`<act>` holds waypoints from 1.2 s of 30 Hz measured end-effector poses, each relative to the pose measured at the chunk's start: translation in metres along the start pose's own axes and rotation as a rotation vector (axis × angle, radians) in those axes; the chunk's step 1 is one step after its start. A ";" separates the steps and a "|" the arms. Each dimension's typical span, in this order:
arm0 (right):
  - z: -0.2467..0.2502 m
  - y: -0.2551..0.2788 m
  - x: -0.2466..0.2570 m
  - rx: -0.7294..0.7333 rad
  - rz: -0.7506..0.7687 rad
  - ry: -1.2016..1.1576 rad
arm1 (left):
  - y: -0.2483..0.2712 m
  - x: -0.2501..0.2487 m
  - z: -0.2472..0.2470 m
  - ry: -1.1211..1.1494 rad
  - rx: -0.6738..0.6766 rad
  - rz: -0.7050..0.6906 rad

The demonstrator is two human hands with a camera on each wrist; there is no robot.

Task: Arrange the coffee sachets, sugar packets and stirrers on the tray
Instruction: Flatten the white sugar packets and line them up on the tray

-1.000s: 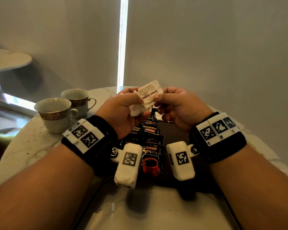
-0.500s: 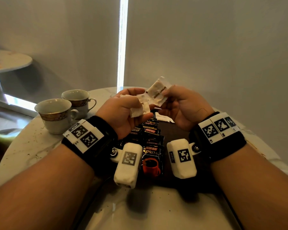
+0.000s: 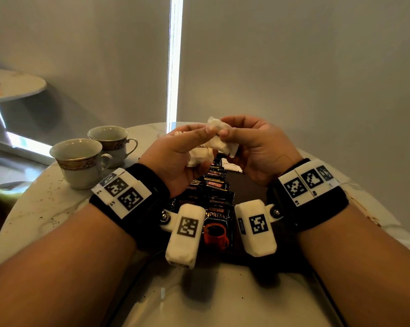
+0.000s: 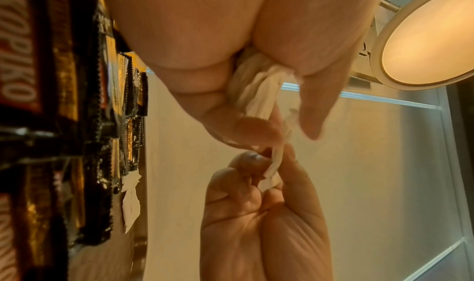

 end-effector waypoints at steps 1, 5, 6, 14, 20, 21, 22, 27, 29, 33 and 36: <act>0.000 0.000 0.000 0.002 0.005 0.014 | 0.000 -0.001 0.001 -0.017 -0.028 -0.014; 0.001 -0.001 -0.001 -0.028 0.005 0.077 | 0.000 -0.003 0.001 -0.005 -0.085 -0.048; 0.002 0.000 -0.001 -0.046 0.006 0.084 | -0.001 -0.004 0.002 0.008 -0.095 -0.054; 0.005 -0.004 -0.004 -0.100 -0.020 0.066 | -0.001 -0.006 0.002 0.047 -0.164 -0.081; 0.005 -0.005 -0.006 -0.083 -0.060 0.071 | -0.001 -0.006 0.002 0.040 -0.182 -0.088; 0.005 -0.005 -0.006 -0.072 -0.067 0.062 | -0.001 -0.005 0.003 0.043 -0.182 -0.088; 0.005 -0.005 -0.006 -0.062 -0.073 0.055 | -0.001 -0.005 0.003 0.047 -0.182 -0.088; 0.007 -0.006 -0.004 -0.035 -0.038 0.111 | -0.003 -0.002 0.006 0.035 -0.169 -0.055; 0.016 -0.009 0.001 -0.093 -0.014 0.109 | -0.004 -0.001 0.009 0.052 -0.190 -0.036; 0.050 -0.024 0.002 -0.258 -0.043 -0.016 | -0.004 -0.002 0.011 0.084 -0.206 -0.018; 0.075 -0.033 -0.019 -0.372 -0.161 -0.031 | -0.005 -0.001 0.012 0.091 -0.200 -0.014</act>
Point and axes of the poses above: each hand's wrist, its own y-axis away from the middle knuckle, its own z-axis out of the back of the hand, x = y × z, the point moved 4 cm from there along -y, towards the middle knuckle, and after that the axes turned 8 degrees about -z, right-handed, at the moved point
